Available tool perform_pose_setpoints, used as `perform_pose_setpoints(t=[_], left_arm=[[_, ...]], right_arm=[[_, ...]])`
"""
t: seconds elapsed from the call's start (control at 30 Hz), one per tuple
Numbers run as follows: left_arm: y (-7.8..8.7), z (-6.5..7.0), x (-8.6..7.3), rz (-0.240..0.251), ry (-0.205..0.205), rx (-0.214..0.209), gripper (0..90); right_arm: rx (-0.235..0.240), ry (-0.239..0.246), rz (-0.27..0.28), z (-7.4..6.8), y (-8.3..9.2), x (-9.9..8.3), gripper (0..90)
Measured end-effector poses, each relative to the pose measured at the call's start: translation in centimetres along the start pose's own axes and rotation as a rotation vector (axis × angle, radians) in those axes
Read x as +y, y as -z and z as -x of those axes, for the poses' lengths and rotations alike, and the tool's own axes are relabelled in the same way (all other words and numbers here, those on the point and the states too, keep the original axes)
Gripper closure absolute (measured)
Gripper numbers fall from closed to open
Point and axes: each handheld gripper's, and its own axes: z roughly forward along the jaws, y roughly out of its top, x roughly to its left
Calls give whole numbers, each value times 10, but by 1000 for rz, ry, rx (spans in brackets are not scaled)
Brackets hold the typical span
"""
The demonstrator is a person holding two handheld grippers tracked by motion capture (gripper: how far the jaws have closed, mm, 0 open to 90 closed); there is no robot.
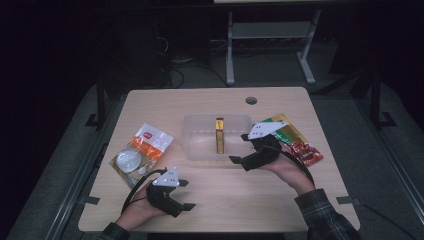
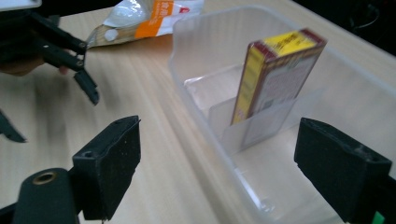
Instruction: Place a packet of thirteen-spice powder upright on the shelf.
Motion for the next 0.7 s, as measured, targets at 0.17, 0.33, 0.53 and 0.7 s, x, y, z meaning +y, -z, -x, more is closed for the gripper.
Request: perform_pose_setpoints(t=[0.17,0.33,0.53,0.7], left_arm=[[1,-1,0,1,-7,4,185],[2,-1,0,2,-4,7,186],[1,0,-1,4,-1,8,186],[0,0,-1,9,7,8,186]], right_arm=[[-15,-22,-4,-9,7,-16,142],[-26,-29,-9,-15,11,-26,143],[-47,-61,-14,-23,19,-44,143],[-53,-72,-37,-25,25,-57,141]])
